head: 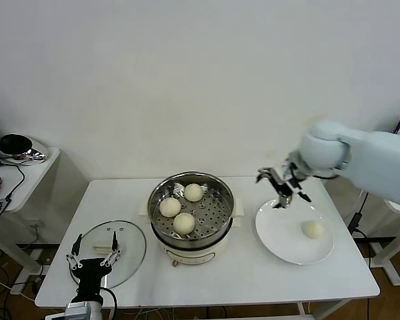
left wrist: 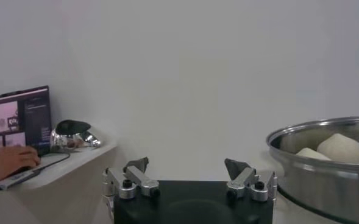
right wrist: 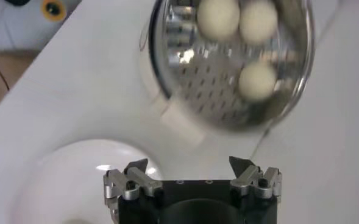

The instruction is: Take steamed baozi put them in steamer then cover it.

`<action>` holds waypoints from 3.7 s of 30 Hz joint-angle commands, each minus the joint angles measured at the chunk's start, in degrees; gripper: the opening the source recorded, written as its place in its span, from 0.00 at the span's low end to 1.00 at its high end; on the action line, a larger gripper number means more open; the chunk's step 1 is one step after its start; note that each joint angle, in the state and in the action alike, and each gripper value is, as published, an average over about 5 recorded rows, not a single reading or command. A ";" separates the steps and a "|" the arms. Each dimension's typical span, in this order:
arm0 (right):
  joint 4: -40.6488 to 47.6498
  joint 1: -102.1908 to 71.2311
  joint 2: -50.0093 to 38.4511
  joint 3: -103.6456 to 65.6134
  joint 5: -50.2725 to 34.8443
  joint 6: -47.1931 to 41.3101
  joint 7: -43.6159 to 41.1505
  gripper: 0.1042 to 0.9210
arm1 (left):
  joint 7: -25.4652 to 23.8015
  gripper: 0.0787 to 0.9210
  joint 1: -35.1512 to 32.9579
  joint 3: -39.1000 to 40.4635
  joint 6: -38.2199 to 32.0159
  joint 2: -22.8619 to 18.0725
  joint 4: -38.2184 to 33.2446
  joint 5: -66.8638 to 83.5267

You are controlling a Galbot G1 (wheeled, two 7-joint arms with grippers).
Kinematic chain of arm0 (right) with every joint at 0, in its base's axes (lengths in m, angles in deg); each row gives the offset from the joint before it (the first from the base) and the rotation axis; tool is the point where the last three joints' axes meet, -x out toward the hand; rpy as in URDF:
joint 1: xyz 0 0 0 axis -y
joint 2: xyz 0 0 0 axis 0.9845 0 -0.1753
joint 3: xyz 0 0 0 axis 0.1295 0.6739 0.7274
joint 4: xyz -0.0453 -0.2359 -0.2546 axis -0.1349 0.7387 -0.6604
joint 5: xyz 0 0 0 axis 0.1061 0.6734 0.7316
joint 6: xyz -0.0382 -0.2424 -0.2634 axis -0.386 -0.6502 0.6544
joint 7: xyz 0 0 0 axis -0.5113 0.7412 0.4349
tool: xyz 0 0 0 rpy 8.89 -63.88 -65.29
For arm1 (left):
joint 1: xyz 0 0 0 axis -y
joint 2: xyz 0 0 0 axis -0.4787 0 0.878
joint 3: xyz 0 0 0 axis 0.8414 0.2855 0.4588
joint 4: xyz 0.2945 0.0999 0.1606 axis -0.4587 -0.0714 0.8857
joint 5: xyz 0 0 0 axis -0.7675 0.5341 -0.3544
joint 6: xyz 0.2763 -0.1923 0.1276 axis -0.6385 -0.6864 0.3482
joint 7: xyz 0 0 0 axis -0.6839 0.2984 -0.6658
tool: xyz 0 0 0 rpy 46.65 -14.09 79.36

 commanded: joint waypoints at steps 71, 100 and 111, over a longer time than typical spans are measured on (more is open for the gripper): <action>19.65 -23.05 -0.13 -23.71 7.94 -1.55 -2.76 0.49 | 0.08 0.88 -0.55 -1.35 -0.42 -0.84 1.74 -0.84; 5.52 3.25 28.18 2.87 -34.40 -24.23 13.30 0.51 | 0.02 0.88 0.09 -0.41 -0.39 -0.52 2.91 -0.82; 15.22 -5.01 33.66 2.83 -24.56 -24.44 12.77 0.52 | 0.02 0.88 -0.09 -0.97 -0.52 -0.76 2.81 -0.29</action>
